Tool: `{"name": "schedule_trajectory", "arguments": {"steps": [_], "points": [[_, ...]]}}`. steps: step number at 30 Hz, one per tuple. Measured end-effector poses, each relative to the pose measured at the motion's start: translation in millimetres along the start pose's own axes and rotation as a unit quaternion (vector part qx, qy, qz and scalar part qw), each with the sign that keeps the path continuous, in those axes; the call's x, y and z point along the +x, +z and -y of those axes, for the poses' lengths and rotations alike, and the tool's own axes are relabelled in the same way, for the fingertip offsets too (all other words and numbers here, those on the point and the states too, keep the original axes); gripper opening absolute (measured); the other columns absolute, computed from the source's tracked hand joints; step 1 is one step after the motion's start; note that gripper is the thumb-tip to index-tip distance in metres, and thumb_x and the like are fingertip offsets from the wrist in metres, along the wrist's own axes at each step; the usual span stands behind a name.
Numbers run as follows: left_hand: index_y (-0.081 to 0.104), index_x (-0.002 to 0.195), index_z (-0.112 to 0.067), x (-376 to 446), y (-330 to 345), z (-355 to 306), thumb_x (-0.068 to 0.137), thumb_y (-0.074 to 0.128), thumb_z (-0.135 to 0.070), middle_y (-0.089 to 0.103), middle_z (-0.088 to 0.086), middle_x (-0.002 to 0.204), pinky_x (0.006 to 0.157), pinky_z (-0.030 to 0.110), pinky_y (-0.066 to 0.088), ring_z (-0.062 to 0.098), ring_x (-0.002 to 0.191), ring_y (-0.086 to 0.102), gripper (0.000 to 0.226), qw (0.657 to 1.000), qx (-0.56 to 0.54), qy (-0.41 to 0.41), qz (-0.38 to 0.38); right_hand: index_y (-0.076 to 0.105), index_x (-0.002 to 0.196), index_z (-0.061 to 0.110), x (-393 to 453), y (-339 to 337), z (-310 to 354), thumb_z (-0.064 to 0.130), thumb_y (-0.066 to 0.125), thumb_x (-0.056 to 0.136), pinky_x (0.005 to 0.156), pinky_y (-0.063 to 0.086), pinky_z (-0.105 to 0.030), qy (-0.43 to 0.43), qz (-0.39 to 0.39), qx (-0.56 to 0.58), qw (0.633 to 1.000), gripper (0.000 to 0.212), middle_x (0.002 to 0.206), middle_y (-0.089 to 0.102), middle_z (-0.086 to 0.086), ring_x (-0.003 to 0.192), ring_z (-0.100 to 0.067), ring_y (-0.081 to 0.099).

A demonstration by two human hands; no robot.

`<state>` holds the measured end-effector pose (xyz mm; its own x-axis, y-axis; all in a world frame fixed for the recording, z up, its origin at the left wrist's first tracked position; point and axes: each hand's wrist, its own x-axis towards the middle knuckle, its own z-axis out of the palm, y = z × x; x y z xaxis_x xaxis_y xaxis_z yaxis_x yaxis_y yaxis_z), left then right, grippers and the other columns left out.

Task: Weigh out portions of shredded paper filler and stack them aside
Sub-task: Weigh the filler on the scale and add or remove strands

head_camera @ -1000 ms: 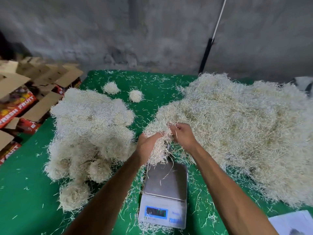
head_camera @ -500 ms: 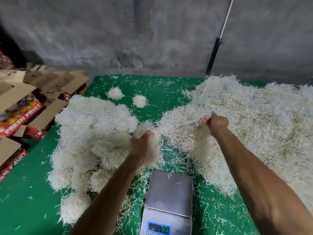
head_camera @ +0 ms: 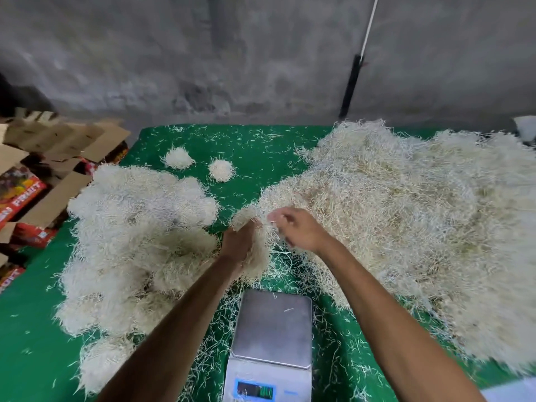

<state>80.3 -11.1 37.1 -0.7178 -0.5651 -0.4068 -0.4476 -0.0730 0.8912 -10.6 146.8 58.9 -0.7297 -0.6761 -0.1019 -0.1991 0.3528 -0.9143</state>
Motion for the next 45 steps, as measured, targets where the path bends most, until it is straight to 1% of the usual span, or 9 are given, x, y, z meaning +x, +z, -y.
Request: {"name": "schedule_trajectory", "arguments": {"steps": [13,16,19,23,29,32,38,42,45], "points": [[0.057,0.051,-0.021,-27.1,7.1,1.9,0.091,0.064,-0.018,0.049,-0.008,0.046,0.036,0.017,0.037,0.008,0.032,0.046,0.04,0.998,-0.005,0.059,-0.007,0.062,0.08,0.003,33.2,-24.3,-38.8,0.014,0.052,0.107,0.059,0.057,-0.039,0.092,-0.257,-0.056,0.96,0.031,0.073,0.062,-0.012,0.058,-0.021,0.057],[0.067,0.09,-0.017,-27.8,-7.8,14.5,0.093,0.063,-0.027,0.066,0.005,0.081,0.049,0.029,0.055,0.016,0.065,0.069,0.011,0.996,-0.063,-0.002,-0.065,0.063,0.081,0.006,31.1,-57.3,-45.8,0.011,0.048,0.108,0.053,0.051,-0.027,0.051,-0.314,-0.109,0.942,0.031,0.069,0.06,-0.006,0.062,-0.023,0.057],[0.041,0.145,0.002,-16.6,-18.4,24.0,0.093,0.064,-0.041,0.055,0.02,0.14,0.099,0.052,0.054,0.039,0.124,0.058,0.071,0.993,-0.076,-0.049,-0.071,0.063,0.126,0.007,29.1,-72.5,-44.6,0.014,0.041,0.11,0.063,0.052,-0.031,0.021,-0.345,-0.099,0.933,0.028,0.084,0.065,-0.008,0.073,-0.024,0.062],[0.059,0.118,-0.003,-16.6,-22.0,27.0,0.088,0.066,-0.045,0.06,0.027,0.132,0.097,0.056,0.054,0.041,0.109,0.065,0.052,0.991,-0.093,-0.039,-0.092,0.025,0.16,0.013,15.5,-71.7,-47.0,0.027,0.041,0.111,0.062,0.061,-0.043,0.08,-0.236,-0.216,0.944,0.053,0.081,0.069,-0.014,0.065,-0.025,0.066],[0.04,0.14,0.016,-30.5,-19.0,35.1,0.079,0.063,-0.055,0.044,0.036,0.145,0.102,0.066,0.042,0.055,0.133,0.043,0.097,0.997,-0.038,-0.01,-0.066,0.07,0.107,0.013,-17.5,-29.6,-32.3,0.032,0.045,0.11,0.053,0.06,-0.034,0.033,-0.237,-0.372,0.897,0.031,0.069,0.065,0.001,0.056,-0.016,0.067],[0.055,0.12,0.016,-44.0,-17.5,36.1,0.077,0.067,-0.059,0.065,0.029,0.118,0.073,0.034,0.061,0.042,0.108,0.065,0.087,0.997,-0.051,0.011,-0.05,0.071,0.104,0.011,-44.4,8.1,-19.9,0.036,0.049,0.108,0.054,0.062,-0.041,0.005,-0.263,-0.192,0.946,0.034,0.071,0.07,0.0,0.055,-0.016,0.07],[0.045,0.147,-0.024,-81.5,-25.9,58.2,0.094,0.049,-0.068,0.05,0.001,0.151,0.106,0.031,0.048,0.015,0.127,0.059,0.069,0.979,0.014,-0.043,0.199,0.037,0.154,0.043,-101.3,96.1,0.5,0.095,0.047,0.078,0.113,0.042,-0.057,0.103,0.009,0.078,0.992,0.093,0.16,0.042,0.002,0.143,-0.025,0.047],[0.003,0.162,-0.029,-81.8,-51.3,93.5,0.082,0.057,0.018,0.004,-0.01,0.165,0.122,0.017,0.017,-0.005,0.147,0.011,0.107,0.976,0.067,0.057,0.201,0.01,0.164,0.034,-121.9,109.2,-12.0,0.087,0.07,0.069,0.124,0.026,-0.052,0.185,0.076,0.018,0.98,0.124,0.166,0.026,0.003,0.153,-0.026,0.028],[-0.003,0.159,-0.027,-81.9,-48.2,112.8,0.086,0.061,0.016,0.004,0.001,0.166,0.122,0.019,0.01,0.005,0.15,0.007,0.106,0.972,0.064,0.073,0.215,0.017,0.164,0.017,-125.6,118.8,-17.1,0.055,0.078,0.084,0.101,0.055,-0.042,0.177,0.048,-0.044,0.982,0.108,0.117,0.063,-0.001,0.111,-0.022,0.062]]}}
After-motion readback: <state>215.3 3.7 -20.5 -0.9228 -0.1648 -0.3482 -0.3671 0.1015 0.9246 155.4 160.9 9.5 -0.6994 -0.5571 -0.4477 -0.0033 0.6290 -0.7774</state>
